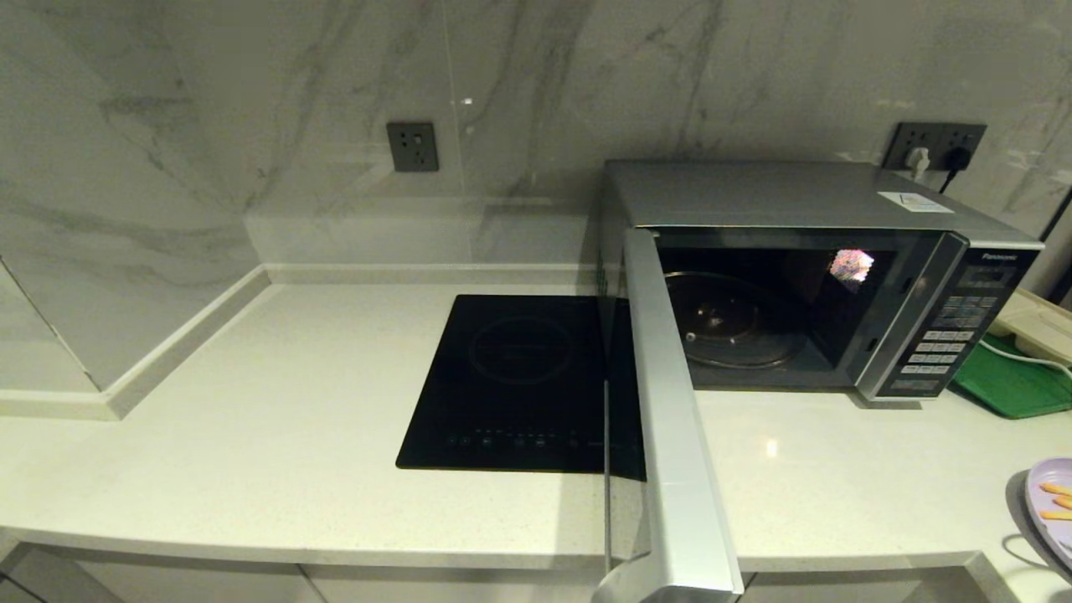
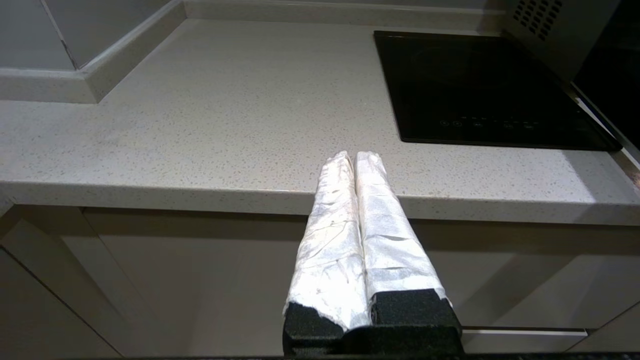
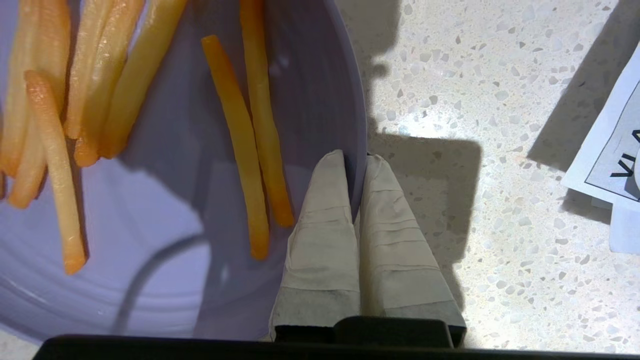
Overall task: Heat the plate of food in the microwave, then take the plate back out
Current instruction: Put the plate in the microwave oven
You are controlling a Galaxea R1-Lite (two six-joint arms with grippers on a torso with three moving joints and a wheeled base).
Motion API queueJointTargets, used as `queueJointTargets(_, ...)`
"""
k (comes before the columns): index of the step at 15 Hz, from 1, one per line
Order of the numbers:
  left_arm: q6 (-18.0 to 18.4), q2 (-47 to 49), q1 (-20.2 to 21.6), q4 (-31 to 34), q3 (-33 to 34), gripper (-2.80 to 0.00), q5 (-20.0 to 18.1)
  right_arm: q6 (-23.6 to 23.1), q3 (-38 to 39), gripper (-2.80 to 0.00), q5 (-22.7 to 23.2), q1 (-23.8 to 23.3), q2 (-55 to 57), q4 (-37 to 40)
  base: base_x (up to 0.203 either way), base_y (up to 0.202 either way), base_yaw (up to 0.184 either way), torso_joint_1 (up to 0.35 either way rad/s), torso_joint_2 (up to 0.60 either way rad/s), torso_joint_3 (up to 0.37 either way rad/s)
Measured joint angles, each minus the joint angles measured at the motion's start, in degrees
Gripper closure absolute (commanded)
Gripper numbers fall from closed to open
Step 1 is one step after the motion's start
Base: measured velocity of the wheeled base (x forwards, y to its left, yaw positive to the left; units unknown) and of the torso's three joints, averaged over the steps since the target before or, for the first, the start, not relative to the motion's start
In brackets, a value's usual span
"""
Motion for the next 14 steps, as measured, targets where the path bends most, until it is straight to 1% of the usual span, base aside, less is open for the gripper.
queueJointTargets(3,-0.05,0.00,0.02,0.00,0.00,0.00,0.01,-0.17,0.15,0.00,0.41,0.00,-0.01,-0.05,0.000,0.000,0.000,0.000,0.00,0.000)
queueJointTargets(4,-0.05,0.00,0.02,0.01,0.00,0.00,0.01,-0.27,0.20,0.00,1.36,0.00,-0.09,0.00,0.000,0.000,0.000,0.000,0.00,0.000)
queueJointTargets(6,0.00,0.00,0.02,0.02,0.00,0.00,0.01,-1.17,0.22,0.00,5.18,0.07,-0.82,0.25,0.000,0.000,0.000,0.000,0.00,0.000)
queueJointTargets(8,-0.02,0.00,0.02,0.00,0.00,0.00,0.03,-3.73,0.28,0.00,9.86,0.07,-2.35,0.54,0.000,0.000,0.000,0.000,0.00,0.000)
queueJointTargets(10,-0.02,0.00,0.02,0.00,0.00,0.00,0.04,-7.66,0.34,0.00,12.78,0.21,-4.09,0.53,0.000,0.000,0.000,0.000,0.00,0.000)
queueJointTargets(12,-0.01,0.00,0.02,0.02,0.00,0.00,0.02,-10.05,0.39,0.00,13.34,1.09,-5.92,0.43,0.000,0.000,0.000,0.000,0.00,0.000)
queueJointTargets(14,0.00,0.00,0.05,0.02,0.00,0.00,0.04,-10.46,0.41,0.00,13.39,2.14,-7.34,0.42,0.000,0.000,0.000,0.000,0.00,0.000)
